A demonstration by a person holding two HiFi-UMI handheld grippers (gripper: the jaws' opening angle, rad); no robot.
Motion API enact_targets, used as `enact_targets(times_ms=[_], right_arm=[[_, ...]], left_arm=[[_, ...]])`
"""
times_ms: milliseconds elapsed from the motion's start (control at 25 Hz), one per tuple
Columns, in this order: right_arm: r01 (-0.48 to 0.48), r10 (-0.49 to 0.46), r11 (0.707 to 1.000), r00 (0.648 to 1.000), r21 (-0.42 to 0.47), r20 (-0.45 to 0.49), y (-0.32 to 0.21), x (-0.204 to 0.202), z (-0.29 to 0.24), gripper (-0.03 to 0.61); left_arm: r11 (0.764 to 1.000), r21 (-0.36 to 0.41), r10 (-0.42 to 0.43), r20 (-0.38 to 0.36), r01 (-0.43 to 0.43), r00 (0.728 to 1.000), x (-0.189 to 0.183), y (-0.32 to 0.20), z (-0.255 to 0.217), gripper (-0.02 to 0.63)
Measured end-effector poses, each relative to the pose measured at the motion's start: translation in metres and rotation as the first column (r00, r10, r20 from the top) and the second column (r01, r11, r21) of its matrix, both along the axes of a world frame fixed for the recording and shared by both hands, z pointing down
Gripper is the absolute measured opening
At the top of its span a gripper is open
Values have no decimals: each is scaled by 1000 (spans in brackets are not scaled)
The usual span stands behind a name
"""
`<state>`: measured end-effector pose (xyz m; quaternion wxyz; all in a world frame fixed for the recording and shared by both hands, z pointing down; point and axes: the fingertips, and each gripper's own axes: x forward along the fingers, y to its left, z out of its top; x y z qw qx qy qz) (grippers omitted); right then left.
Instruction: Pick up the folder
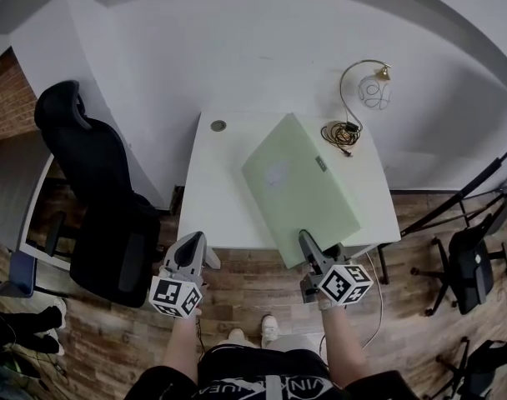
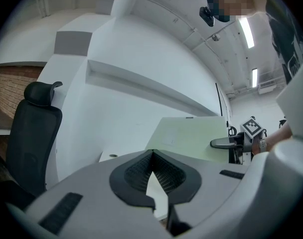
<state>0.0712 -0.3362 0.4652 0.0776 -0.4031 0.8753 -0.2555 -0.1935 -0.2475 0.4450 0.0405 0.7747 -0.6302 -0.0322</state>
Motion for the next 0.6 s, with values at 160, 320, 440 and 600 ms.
enact_targets(times_ms=[160, 320, 440, 600], right_arm=[[-3, 4, 1000, 1000, 21, -27, -1, 4, -6, 288], [-12, 14, 999, 999, 38, -32, -1, 7, -12, 288], [-22, 23, 999, 999, 49, -26, 0, 10, -17, 288], [-31, 33, 998, 999, 58, -23, 1, 14, -21, 288]], left_arm=[[1000, 14, -5, -9, 5, 1000, -1, -2, -9, 14], [1000, 23, -6, -12, 7, 1000, -2, -5, -17, 14], [999, 34, -4, -14, 5, 1000, 0, -5, -22, 14], [999, 42, 0, -7, 0, 1000, 3, -6, -29, 14]])
